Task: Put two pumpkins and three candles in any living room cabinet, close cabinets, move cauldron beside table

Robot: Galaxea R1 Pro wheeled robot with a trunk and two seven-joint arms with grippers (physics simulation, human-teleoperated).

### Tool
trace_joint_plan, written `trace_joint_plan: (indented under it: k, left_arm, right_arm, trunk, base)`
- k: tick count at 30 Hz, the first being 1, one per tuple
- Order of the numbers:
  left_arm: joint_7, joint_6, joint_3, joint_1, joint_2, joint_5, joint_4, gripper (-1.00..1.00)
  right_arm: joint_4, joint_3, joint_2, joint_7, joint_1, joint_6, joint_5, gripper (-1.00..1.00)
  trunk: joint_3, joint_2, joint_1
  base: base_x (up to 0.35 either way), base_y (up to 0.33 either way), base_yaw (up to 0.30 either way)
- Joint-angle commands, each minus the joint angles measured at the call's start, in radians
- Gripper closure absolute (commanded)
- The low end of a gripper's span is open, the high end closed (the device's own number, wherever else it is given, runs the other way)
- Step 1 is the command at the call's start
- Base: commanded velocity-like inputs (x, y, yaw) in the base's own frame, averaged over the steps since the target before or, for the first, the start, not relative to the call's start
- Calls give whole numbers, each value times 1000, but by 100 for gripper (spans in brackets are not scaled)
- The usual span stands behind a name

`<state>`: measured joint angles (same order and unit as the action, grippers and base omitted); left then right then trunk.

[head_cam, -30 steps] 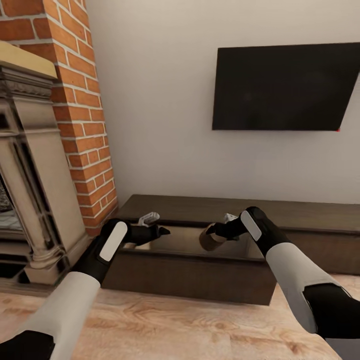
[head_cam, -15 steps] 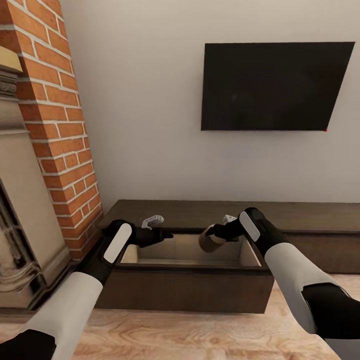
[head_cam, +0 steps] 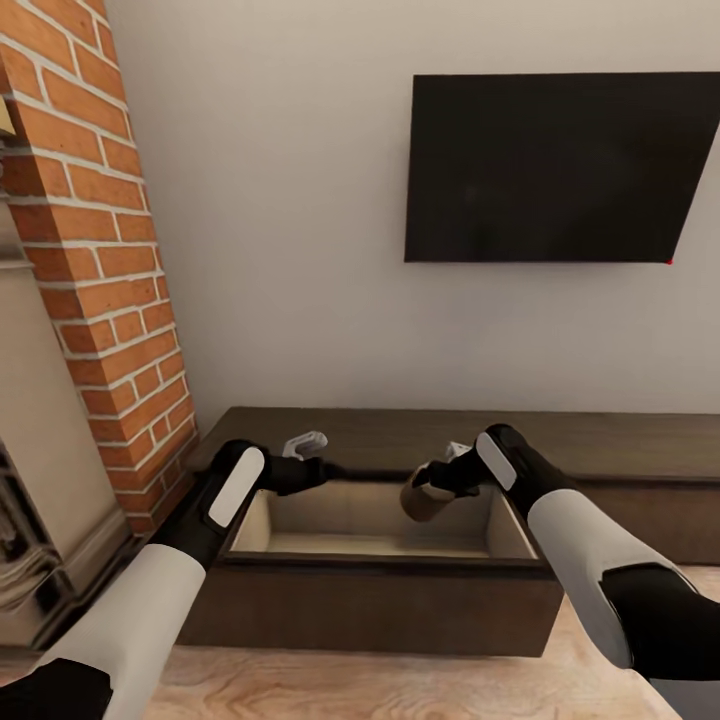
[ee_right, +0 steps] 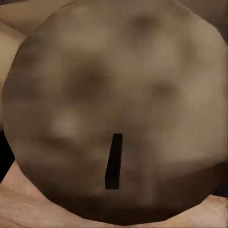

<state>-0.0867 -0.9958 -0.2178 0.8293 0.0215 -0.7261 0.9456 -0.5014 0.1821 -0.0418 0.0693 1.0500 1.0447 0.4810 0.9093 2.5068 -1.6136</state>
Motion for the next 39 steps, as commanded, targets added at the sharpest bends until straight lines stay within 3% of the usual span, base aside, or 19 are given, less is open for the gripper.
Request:
trace_joint_plan:
  k: [1, 7, 9, 11, 14, 19, 25, 31, 34, 39]
  left_arm:
    - [-9, -3, -1, 1, 0, -9, 0, -100]
    - [-10, -1, -17, 1, 4, -7, -32, -100]
    - [-10, 0, -62, 1, 6, -7, -47, -100]
    - [-11, 2, -139, 0, 7, -8, -57, -100]
    - [-11, 4, -191, 1, 8, -9, -82, -100]
    - [-11, 14, -203, 0, 9, -9, -118, -100]
    - [-1, 134, -205, 1, 8, -10, -219, -100]
    - [1, 169, -205, 1, 9, -12, -235, -100]
    - [2, 227, -206, 0, 10, -12, -244, -100]
    - [3, 263, -207, 1, 49, -9, -317, -100]
  right_arm:
    - [6, 7, -1, 7, 1, 3, 1, 100]
    - [31, 10, -1, 7, 1, 3, 0, 100]
    - [36, 16, 0, 7, 1, 3, -1, 100]
    - [50, 45, 0, 7, 1, 3, 0, 100]
    - [86, 88, 0, 7, 1, 3, 1, 100]
    - [98, 104, 0, 7, 0, 3, 1, 100]
    - [115, 106, 2, 7, -3, 3, -1, 100]
    - [144, 108, 2, 7, -4, -42, -1, 100]
    - [161, 107, 3, 7, -5, -50, -1, 100]
    - [174, 107, 5, 7, -5, -78, -1, 100]
  trunk:
    - [1, 0, 0]
    - [1, 0, 0]
    - [1, 0, 0]
    - [1, 0, 0]
    - [1, 0, 0]
    - [1, 0, 0]
    - [2, 0, 0]
    - [5, 0, 0]
    - [6, 0, 0]
    - [10, 0, 0]
  base:
    - [331, -5, 0]
    - [319, -113, 0]
    - [223, -130, 0]
    - [88, -52, 0]
    - [25, -15, 0]
    - [4, -2, 1]
    - [0, 0, 68]
    - [0, 0, 74]
    - [10, 0, 32]
    - [220, 0, 91]
